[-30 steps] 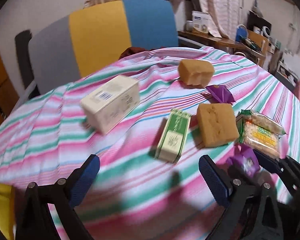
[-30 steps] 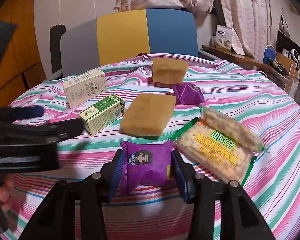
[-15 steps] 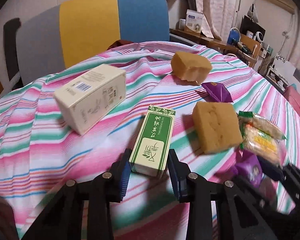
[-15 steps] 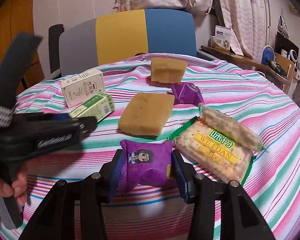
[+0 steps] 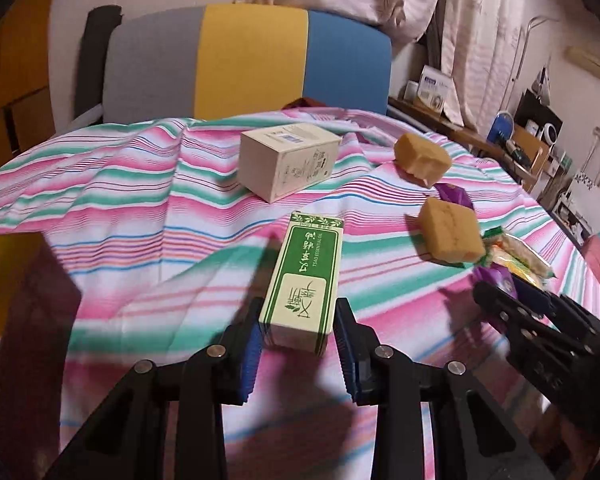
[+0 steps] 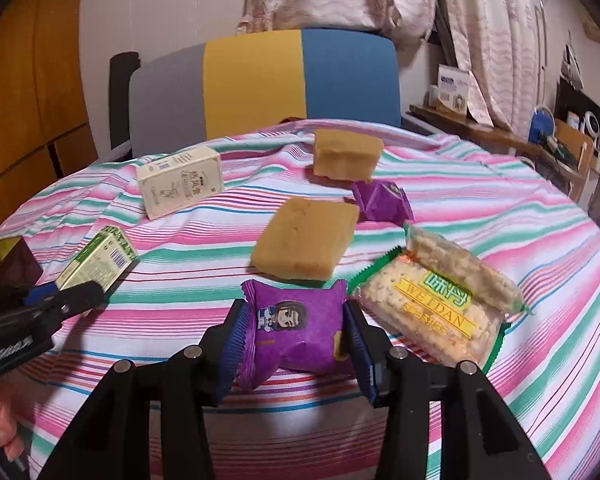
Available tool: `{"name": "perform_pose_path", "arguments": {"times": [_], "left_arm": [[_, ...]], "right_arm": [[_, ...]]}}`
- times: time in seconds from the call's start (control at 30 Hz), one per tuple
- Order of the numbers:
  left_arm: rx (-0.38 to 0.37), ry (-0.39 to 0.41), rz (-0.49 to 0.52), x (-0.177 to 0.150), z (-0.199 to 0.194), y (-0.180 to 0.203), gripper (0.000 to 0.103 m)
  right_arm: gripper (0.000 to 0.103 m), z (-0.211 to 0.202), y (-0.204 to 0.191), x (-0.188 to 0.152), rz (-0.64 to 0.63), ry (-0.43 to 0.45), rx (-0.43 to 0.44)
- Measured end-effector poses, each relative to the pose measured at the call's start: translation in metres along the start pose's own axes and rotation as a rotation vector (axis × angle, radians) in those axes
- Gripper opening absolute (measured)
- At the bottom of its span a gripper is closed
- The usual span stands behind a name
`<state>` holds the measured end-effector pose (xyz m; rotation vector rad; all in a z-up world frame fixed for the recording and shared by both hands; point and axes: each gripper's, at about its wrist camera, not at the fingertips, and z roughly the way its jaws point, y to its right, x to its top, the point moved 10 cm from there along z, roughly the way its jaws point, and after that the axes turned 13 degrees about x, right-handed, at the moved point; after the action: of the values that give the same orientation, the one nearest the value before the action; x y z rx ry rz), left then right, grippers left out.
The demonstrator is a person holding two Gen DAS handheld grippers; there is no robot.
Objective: Organize objects
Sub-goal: 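Grasp the small green-and-white box with the left gripper, then carry the green box over the gold tray with left while right carries the purple packet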
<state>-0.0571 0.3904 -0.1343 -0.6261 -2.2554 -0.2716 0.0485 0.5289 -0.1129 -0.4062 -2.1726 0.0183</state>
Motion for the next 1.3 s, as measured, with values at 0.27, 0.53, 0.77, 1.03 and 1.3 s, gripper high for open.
{"name": "perform_pose_path", "arguments": {"times": [0.27,0.53,0.77,1.03,1.3], "left_arm": [[-0.001,0.018,-0.033,-0.021,-0.037,-0.008,0.034],[-0.037,0.033,-0.049,-0.033,-0.078,-0.022,0.034],[-0.014,0.046,-0.095,-0.038,-0.104,-0.061,0.034],[0.053,0.08,-0.129,-0.036,-0.128,-0.116,0.034],[0.135,0.084,-0.228,-0.036,-0.142,-0.181,0.034]], "right_arm": [[0.048,0.005,-0.021,0.001,-0.111,-0.018,-0.01],[0.048,0.0,-0.022,0.001,-0.118,-0.004,-0.016],[0.048,-0.009,-0.04,0.003,-0.198,0.028,-0.014],[0.048,-0.023,-0.074,0.003,-0.232,0.05,0.06],[0.048,-0.05,-0.154,0.002,-0.256,0.102,0.23]]}}
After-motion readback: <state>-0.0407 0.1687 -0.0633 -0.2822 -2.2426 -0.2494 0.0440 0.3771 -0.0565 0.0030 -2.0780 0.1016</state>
